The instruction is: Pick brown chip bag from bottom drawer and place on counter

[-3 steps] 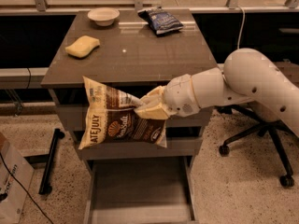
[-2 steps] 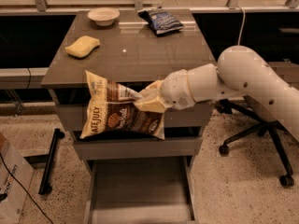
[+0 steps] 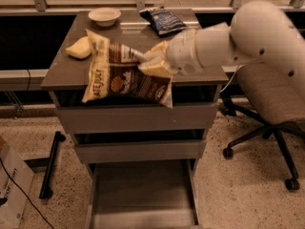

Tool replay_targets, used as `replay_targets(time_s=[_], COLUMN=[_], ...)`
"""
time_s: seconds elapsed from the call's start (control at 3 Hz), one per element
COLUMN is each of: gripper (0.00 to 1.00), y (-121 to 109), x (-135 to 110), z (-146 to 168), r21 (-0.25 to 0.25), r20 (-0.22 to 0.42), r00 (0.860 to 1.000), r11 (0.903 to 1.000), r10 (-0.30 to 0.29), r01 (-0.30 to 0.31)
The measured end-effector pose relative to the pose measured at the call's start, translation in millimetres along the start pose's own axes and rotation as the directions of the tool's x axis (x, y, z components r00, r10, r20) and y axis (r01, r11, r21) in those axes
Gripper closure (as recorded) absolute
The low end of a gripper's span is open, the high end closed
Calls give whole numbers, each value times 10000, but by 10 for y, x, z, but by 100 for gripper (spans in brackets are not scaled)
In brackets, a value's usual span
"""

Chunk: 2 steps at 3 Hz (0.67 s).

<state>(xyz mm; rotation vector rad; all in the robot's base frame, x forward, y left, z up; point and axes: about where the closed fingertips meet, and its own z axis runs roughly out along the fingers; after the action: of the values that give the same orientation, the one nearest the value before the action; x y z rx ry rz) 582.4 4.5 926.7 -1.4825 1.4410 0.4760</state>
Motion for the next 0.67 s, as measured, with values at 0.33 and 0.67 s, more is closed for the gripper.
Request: replay_targets(time_s=[0.33,0.67], gripper=[100,100], y=[-220,-626], x=[-320,-264], z=[-176,-197], r21=[609,884], r20=[-241,-534], r00=[9955,9952], r11=[9938,9924], r10=[-914,-815], r01=[927,860])
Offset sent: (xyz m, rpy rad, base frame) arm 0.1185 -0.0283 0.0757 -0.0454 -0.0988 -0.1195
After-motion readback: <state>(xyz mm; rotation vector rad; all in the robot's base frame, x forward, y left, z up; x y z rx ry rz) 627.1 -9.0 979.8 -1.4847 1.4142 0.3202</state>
